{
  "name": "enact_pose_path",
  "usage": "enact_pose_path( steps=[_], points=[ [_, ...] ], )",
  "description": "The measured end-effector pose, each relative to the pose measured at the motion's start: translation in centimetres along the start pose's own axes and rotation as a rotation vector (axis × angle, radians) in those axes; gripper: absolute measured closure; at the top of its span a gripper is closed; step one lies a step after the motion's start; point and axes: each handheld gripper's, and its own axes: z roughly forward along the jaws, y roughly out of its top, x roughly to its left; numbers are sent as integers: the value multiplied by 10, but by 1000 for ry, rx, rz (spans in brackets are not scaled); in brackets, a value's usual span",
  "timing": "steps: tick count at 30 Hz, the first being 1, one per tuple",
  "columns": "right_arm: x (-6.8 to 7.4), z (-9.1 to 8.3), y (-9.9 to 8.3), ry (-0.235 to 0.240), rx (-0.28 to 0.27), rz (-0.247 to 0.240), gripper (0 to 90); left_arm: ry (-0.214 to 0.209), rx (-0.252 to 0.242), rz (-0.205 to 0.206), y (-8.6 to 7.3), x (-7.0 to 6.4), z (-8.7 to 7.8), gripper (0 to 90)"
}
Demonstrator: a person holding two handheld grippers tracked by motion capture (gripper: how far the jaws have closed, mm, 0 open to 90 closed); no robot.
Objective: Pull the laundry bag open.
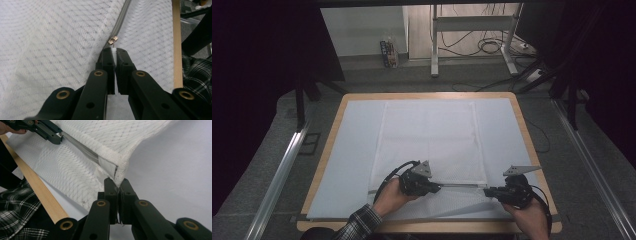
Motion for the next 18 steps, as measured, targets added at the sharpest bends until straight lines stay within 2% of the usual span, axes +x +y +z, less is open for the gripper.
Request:
enact_pose_path(
  steps=[5, 9, 10, 12, 15, 18],
  points=[
    [0, 0, -1, 1, 2, 1, 858, 5, 9, 6, -1, -2, -1, 871],
    [0, 1, -1, 2, 1, 3, 858, 5, 3, -6, -5, -1, -5, 871],
    [0, 1, -1, 2, 1, 3, 858, 4, -6, -20, -6, -1, -5, 871],
    [0, 1, -1, -1, 3, 0, 858, 10, 6, -9, -7, 0, -7, 871],
    [0, 1, -2, 3, 2, 3, 858, 5, -7, -27, -10, 0, -10, 871],
    [0, 2, -1, 2, 3, 1, 858, 5, -9, -26, -11, 1, -12, 871]
  ],
)
